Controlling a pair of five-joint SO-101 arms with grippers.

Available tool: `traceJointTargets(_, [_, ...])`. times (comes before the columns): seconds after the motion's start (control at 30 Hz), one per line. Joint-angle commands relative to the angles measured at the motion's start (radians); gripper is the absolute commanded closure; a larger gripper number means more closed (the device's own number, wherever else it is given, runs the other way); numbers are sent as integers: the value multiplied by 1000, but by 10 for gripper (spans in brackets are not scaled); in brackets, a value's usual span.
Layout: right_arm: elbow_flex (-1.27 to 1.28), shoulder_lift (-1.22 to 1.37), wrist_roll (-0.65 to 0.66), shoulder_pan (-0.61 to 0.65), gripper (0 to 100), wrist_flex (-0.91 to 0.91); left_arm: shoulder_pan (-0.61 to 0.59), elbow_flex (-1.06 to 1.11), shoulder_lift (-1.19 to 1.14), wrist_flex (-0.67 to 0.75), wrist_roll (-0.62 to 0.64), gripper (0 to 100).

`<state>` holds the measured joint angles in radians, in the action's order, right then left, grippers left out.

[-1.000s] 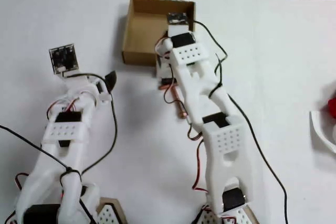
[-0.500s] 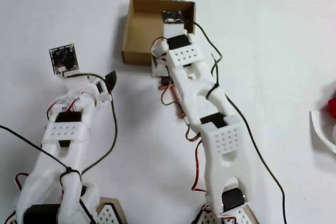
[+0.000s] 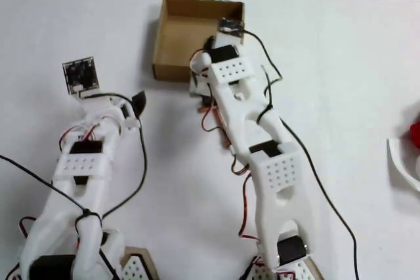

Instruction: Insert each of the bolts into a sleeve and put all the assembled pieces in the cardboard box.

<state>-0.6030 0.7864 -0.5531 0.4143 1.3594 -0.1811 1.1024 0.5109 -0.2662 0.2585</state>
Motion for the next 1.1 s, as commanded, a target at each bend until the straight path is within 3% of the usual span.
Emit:
traceJointTargets(0.0, [5, 13, -40, 7, 865, 61, -6, -5, 5, 20, -6, 707])
traceJointTargets(1.07, [-81, 22, -75, -1, 865, 8, -8, -2, 9, 20, -6, 707])
